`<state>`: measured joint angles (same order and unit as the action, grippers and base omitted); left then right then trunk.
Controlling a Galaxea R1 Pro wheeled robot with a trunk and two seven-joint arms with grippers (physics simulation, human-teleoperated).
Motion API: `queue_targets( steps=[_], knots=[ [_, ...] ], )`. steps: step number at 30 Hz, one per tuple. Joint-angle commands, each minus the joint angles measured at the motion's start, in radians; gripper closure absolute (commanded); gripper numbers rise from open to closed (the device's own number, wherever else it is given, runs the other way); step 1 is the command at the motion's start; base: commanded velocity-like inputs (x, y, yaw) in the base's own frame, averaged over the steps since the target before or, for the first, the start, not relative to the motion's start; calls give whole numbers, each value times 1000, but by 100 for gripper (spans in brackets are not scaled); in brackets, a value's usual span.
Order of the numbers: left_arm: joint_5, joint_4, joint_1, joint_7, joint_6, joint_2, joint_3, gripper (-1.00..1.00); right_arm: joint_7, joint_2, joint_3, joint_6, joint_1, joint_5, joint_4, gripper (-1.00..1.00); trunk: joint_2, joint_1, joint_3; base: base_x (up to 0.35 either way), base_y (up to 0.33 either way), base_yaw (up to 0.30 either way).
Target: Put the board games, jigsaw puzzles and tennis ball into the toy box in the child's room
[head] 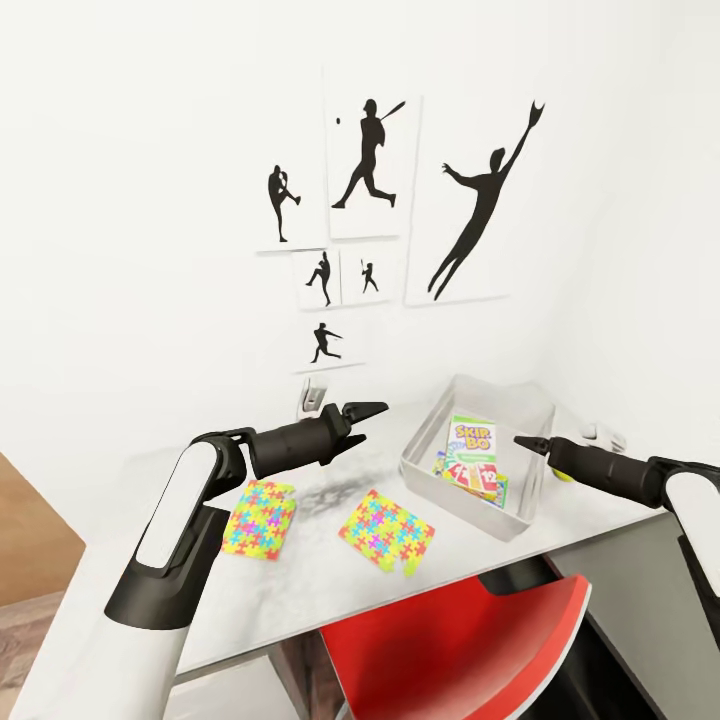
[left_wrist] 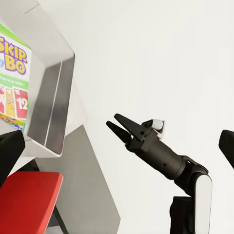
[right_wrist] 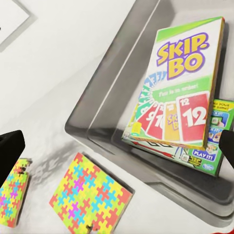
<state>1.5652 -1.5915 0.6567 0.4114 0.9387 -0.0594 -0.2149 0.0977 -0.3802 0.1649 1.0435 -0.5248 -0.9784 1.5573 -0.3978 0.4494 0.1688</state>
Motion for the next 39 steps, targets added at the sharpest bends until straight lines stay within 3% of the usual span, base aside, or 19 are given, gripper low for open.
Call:
queue_targets(
  steps=[1,21,39],
  knots=[
    [10,-1,1,10,2,0,0,-100,10,0,0,4,-1,-10,1,-100,-2,1,2,4,-9,0],
    [10,-1,1,9,2,0,1,-100,14,0,-2,4,-3,-11,1,-100,-2,1,2,4,-9,190],
    [10,-1,1,10,2,0,-1,-100,17,0,4,4,-3,-9,1,-100,-2,1,2,48,-230,25]
  ],
)
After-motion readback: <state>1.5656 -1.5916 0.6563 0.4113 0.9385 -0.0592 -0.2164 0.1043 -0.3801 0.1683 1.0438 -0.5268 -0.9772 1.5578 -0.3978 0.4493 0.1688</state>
